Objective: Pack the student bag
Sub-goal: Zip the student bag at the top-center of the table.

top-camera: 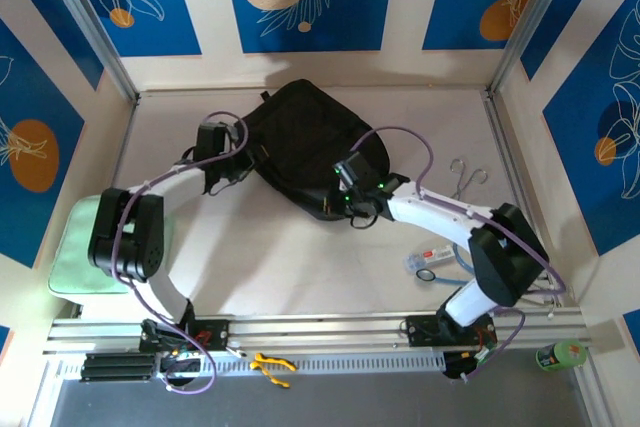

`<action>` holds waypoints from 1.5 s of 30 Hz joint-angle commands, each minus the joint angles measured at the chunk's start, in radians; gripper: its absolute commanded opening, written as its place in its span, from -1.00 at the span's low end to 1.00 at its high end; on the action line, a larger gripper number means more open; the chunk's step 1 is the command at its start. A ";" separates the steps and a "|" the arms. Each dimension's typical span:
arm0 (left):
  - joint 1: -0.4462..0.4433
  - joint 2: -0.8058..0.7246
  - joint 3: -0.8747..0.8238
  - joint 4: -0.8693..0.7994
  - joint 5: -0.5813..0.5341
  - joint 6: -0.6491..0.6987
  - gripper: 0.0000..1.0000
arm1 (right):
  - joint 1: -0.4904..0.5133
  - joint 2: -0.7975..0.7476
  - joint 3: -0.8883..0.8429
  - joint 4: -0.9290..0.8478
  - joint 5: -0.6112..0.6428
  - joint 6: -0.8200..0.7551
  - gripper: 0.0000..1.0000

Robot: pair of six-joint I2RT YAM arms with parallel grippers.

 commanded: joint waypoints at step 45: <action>-0.059 -0.069 -0.358 0.514 0.029 -0.445 0.01 | 0.118 0.207 0.215 0.066 -0.266 -0.098 -1.00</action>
